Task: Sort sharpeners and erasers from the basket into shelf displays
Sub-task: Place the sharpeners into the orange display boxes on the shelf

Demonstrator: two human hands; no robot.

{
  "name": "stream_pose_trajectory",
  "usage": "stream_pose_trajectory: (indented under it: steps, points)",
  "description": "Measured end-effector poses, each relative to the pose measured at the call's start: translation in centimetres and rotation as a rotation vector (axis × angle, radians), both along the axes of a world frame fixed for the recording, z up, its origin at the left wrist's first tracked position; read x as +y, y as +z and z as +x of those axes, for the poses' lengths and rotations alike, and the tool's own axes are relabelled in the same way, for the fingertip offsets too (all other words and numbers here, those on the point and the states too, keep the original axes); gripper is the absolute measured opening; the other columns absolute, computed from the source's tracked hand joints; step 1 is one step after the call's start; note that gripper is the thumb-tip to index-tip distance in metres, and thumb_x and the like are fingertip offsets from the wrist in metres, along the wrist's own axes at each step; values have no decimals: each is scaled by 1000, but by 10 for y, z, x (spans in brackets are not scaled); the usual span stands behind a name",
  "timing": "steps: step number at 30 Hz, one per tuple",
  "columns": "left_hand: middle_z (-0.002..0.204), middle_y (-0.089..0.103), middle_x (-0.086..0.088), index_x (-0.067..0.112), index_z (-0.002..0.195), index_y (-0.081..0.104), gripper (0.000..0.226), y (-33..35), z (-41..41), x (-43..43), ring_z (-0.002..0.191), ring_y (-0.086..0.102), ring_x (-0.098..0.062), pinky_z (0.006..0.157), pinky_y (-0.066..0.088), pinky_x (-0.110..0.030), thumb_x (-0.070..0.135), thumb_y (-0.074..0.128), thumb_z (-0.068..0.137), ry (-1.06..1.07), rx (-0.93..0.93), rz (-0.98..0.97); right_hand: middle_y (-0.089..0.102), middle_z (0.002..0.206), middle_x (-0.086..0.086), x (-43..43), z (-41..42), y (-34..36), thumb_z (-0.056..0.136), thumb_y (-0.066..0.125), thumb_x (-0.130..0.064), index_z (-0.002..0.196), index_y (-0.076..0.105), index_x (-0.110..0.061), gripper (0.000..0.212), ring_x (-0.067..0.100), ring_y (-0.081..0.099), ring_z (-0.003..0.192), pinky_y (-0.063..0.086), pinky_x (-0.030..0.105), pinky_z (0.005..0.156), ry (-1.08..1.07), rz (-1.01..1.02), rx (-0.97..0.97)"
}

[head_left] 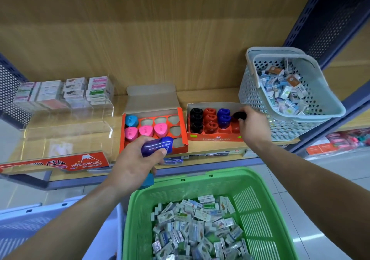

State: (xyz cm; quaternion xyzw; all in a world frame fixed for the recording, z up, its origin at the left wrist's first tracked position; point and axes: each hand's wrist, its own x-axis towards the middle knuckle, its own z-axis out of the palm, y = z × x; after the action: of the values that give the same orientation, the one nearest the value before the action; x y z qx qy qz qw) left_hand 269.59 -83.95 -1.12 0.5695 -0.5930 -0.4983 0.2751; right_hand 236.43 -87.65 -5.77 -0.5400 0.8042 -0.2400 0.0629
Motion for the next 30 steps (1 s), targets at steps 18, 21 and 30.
stream_pose_trajectory:
  steps: [18,21,30]
  points:
    - [81,74,-4,22,108,59,13,4,8,-1,54,63,-15,63,50,-32,16,62,97,-8,-3,34,55,141,11,14,6,5,90,70,-13,132,64,-8,43,27,59,122,45,43,111,172,-40,-73]
    - [83,75,-2,21,111,55,15,8,10,3,54,62,-20,67,51,-38,13,59,99,-51,29,73,59,120,-3,39,52,30,92,70,-21,126,67,-16,34,9,64,98,56,34,95,343,-55,-141]
    - [79,75,-14,11,109,52,16,38,24,23,50,62,-14,50,51,-26,5,60,96,-30,226,27,61,104,-4,71,162,84,97,62,-13,132,60,-27,39,34,67,89,56,39,74,626,125,-755]
